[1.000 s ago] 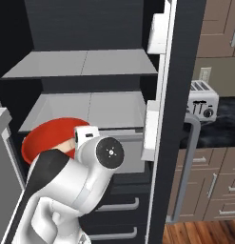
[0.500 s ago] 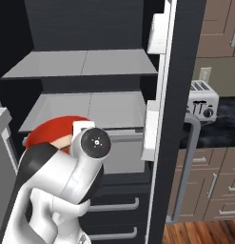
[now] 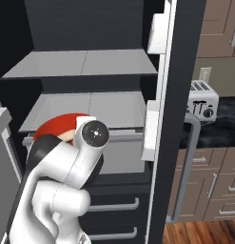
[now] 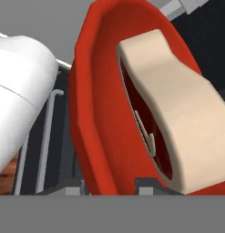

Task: Place one of the steaks on the plate and the other in the bowl. Then place the bowl in the fridge.

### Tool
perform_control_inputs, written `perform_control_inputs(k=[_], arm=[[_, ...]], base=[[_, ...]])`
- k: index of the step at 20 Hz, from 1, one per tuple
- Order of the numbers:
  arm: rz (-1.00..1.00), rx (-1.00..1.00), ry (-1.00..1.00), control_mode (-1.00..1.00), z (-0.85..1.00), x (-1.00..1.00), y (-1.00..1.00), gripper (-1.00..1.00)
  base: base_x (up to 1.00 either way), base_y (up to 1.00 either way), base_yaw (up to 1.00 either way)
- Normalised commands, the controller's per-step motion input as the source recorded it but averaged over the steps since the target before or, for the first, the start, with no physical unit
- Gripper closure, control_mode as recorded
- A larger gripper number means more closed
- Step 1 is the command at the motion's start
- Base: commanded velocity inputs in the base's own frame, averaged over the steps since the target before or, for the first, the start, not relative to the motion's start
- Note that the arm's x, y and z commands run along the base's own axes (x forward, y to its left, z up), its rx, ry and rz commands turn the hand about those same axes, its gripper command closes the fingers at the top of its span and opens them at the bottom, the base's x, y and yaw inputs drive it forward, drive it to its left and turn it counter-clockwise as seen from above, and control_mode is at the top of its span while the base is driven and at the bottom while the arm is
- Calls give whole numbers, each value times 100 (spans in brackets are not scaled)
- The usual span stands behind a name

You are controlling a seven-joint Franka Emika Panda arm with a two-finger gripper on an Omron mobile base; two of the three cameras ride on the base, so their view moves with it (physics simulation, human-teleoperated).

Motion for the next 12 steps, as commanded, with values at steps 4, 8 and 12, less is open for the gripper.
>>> perform_control_inputs(k=[4, 8, 12], arm=[[-4, 0, -7, -100, -26, 69, 27, 100], [-8, 0, -5, -100, -21, 76, 13, 100], [-9, 0, -3, -100, -9, 69, 2, 100]], base=[[0, 0, 0], [0, 0, 0], [0, 0, 0]])
